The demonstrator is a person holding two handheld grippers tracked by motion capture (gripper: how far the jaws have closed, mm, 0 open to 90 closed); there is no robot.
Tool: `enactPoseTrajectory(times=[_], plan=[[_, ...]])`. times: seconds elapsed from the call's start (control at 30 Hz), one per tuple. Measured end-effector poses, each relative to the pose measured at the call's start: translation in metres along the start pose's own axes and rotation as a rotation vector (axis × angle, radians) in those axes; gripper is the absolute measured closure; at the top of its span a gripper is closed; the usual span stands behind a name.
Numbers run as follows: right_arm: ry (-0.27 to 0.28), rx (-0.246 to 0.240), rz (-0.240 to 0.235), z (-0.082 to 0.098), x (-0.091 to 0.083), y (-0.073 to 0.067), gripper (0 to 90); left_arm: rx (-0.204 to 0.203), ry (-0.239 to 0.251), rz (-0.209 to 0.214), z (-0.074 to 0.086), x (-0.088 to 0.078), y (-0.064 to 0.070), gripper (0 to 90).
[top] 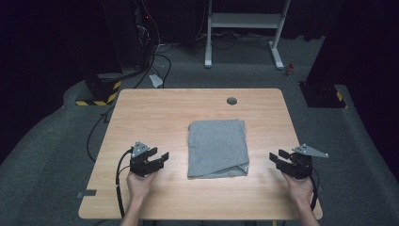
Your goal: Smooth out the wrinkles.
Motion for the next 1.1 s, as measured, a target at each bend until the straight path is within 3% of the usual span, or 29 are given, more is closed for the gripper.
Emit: enactPoseTrajectory(times=[0.43,0.87,1.1], plan=[[-0.028,0.03,0.041,0.009,0.01,0.016,50.1,-0.03,-0.04,-0.039,0.009,0.013,-0.014,40.9],[-0.061,0.036,0.084,0.012,0.026,0.023,49.3,-0.012,-0.077,-0.097,0.014,0.025,-0.023,39.7],[-0.071,0.024,0.12,0.013,0.034,0.027,48.7,-0.012,-0.074,-0.124,0.013,0.03,-0.027,38.8]])
Point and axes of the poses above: each handheld gripper's, and its own axes: x roughly forward along the jaws, z roughly out of its underside, y roughly to its right, the point moved 10 cm from there along x, roughly forward along the jaws, and after that the axes turned 12 degrees about -y, right-handed, at the moved point
